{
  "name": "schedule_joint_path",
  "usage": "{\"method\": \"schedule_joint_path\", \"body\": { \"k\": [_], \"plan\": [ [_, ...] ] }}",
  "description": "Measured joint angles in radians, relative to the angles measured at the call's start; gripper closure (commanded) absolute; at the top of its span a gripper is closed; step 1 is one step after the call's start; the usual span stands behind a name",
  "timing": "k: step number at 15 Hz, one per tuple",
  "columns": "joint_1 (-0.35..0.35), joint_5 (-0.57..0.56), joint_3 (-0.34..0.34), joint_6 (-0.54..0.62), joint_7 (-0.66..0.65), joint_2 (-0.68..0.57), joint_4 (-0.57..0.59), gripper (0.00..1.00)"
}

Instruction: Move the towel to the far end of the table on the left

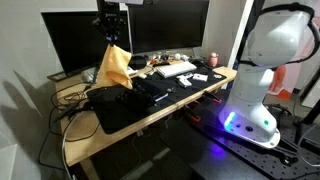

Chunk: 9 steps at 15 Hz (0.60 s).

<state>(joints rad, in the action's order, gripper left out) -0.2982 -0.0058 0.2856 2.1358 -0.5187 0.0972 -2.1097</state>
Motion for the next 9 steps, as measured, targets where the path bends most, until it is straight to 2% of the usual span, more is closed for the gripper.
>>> {"method": "schedule_joint_path", "body": {
  "k": [4, 9],
  "plan": [
    [-0.001, 0.0, 0.027, 0.107, -0.059, -0.04, 0.001, 1.0],
    [-0.006, -0.044, 0.046, 0.316, -0.165, -0.111, 0.004, 1.0]
  ]
}}
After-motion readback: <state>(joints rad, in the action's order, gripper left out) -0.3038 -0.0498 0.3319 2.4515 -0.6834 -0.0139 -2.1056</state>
